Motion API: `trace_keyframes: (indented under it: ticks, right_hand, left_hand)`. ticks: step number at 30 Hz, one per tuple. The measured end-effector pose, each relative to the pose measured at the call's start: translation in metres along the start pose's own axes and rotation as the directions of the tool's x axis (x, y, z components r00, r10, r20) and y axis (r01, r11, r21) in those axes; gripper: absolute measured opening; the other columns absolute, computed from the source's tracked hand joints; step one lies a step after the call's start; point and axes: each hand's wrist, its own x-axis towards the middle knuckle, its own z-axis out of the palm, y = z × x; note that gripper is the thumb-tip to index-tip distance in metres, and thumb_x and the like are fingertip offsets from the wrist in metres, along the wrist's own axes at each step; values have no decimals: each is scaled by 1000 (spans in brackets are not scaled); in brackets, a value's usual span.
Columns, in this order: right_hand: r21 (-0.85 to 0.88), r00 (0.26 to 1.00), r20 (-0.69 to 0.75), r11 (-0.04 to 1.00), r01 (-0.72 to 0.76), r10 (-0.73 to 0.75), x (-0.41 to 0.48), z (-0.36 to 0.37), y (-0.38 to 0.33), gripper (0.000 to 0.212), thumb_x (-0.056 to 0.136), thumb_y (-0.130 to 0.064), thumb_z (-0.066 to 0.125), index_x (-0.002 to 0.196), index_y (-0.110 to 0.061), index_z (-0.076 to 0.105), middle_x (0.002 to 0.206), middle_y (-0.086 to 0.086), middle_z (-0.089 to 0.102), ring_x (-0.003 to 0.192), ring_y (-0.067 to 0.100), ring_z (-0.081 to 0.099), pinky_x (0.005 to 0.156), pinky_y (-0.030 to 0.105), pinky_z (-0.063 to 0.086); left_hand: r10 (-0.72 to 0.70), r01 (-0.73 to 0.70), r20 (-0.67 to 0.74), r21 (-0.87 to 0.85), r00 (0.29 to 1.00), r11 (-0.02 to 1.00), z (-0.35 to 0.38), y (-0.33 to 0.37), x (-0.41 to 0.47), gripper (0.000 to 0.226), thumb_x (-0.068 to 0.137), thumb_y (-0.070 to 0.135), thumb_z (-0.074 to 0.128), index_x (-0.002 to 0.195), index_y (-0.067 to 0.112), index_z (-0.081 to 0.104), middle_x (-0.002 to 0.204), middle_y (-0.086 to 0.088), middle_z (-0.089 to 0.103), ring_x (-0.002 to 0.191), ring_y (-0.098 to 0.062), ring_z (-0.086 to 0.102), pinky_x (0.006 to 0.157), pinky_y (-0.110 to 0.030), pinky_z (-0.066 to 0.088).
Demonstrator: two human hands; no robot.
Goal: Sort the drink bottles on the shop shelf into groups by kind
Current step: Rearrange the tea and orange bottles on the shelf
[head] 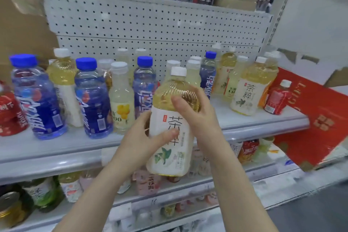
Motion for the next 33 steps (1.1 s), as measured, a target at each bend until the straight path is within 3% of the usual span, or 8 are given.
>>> trace_keyframes:
  ticks: [4,7,8,11,18,24,29,33]
  right_hand:
    - [-137,975,-188,986,96,-121,6,-73,7,54,75,-56,81,120,-44,55,111,-26,68,104,-2,66,90,28,54]
    - [-264,944,-260,956,131,-201,20,-137,14,58,78,-58,77,128,-41,53,118,-38,59,113,-15,54,94,16,46]
    - [-304,940,-266,944,129,-214,26,-159,16,58,78,-57,76,129,-41,53,120,-39,56,115,-17,51,96,17,45]
    - [-368,928,-282,921,128,-242,42,-221,21,60,76,-60,73,130,-43,53,127,-28,58,123,0,54,105,42,48]
    - [-410,882,-363,902,138,-300,71,-324,29,59,76,-61,71,129,-43,54,131,-17,60,125,12,57,104,53,47]
    - [-402,874,-357,899,175,-329,89,-353,40,66,77,-58,73,134,-31,54,132,-10,62,124,14,59,104,50,49]
    - [-440,854,-385,883,165,-351,91,-364,43,70,76,-58,69,137,-27,54,133,-16,59,123,-4,53,97,10,42]
    - [-427,845,-416,893,144,-335,86,-373,44,64,78,-54,73,135,-31,54,131,-14,61,121,6,59,103,37,50]
  left_hand:
    - [149,-151,32,73,988,986,41,21,40,82,64,74,62,136,37,47,119,19,59,105,9,59,88,-15,49]
    - [199,-202,30,132,979,970,92,25,80,70,67,66,64,129,39,49,116,18,58,107,-1,60,97,-27,50]
    - [208,-211,32,160,978,964,114,25,95,67,69,62,68,128,40,47,115,19,58,108,-2,59,98,-31,50]
    - [224,-233,64,262,972,936,182,24,144,76,74,53,76,139,33,42,122,14,57,111,-5,56,101,-37,49]
    - [236,-211,-21,377,971,902,307,23,216,124,60,63,82,154,30,8,157,-4,28,144,-22,28,113,-49,35]
    - [274,-204,-143,375,951,904,321,15,214,123,63,54,83,153,34,3,156,3,32,141,-16,33,109,-45,40]
    - [283,-153,-220,470,934,869,298,9,210,121,69,53,81,155,28,0,156,-1,30,140,-20,34,103,-41,39]
    - [211,-18,-327,506,921,862,292,10,221,121,70,48,83,156,20,2,156,-9,30,141,-29,33,107,-45,37]
